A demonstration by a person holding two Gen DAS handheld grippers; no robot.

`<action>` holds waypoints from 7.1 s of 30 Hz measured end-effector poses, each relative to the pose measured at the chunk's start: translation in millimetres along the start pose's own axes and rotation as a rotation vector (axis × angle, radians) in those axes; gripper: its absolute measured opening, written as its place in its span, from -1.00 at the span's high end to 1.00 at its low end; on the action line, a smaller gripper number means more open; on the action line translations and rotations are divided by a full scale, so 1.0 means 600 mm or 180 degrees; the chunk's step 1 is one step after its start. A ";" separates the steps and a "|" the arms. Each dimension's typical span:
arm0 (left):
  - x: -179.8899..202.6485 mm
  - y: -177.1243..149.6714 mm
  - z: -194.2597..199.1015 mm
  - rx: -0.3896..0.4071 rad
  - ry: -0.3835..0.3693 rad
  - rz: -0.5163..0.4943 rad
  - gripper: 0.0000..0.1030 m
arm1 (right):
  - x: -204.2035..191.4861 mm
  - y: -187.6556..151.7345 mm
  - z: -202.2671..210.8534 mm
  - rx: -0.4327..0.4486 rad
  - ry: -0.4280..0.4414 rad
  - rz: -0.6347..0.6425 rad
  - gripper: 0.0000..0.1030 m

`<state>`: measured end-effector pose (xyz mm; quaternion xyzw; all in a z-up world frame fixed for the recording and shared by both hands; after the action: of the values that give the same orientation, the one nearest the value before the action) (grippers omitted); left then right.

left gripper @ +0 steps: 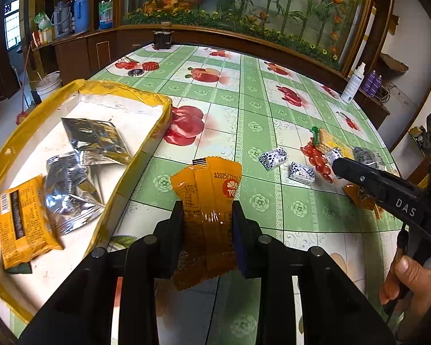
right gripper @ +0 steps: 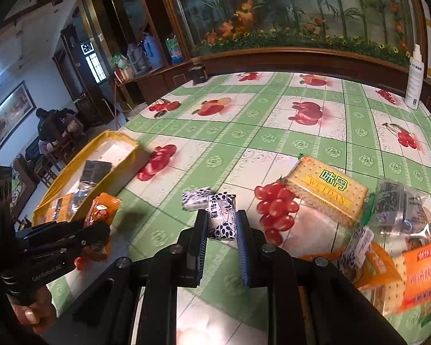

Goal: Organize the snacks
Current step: 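Close left tool on small orange packet while right tool closes on black-and-white candy, then carry orange packet in left tool and candy in right tool over yellow tray, then open left tool to drop orange packet while right tool drops candy into tray, then move left tool toward yellow cracker pack while right tool moves toward orange cracker pack, then close left tool on yellow cracker pack while right tool closes on orange cracker pack, then lift yellow cracker pack with left tool while right tool lifts orange cracker pack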

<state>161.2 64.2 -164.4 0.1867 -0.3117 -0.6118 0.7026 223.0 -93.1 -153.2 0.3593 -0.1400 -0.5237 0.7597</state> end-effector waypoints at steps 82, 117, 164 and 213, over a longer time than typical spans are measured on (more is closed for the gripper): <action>-0.186 -0.033 0.156 0.0364 0.0666 0.0538 -0.22 | -0.273 -0.014 0.005 0.0048 0.0741 0.0115 -0.01; 0.121 -0.025 0.040 -0.0041 -0.0062 -0.0367 -0.29 | 0.168 -0.116 0.202 0.0564 -0.0532 -0.0767 -0.61; 0.355 0.105 -0.271 -0.0721 -0.0134 -0.1555 -0.36 | 0.343 -0.056 0.099 0.0219 -0.0838 -0.1206 -0.64; 0.065 -0.116 -0.032 -0.0958 0.0264 -0.0389 -0.65 | 0.021 -0.166 0.097 -0.0733 0.0764 0.1193 -0.62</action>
<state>124.4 11.3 -214.9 0.1230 -0.1753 -0.6850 0.6964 124.9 -147.0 -183.6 0.2977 -0.0524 -0.3396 0.8906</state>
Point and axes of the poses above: each gripper's, at about its wrist camera, not at the fingertips, and z roughly against the way its jaws point, x to its right, y to its top, the point moved 9 cm from there along -z, roughly the way its jaws point, and after that the axes turned 5 degrees about -y, right-handed, at the moved point
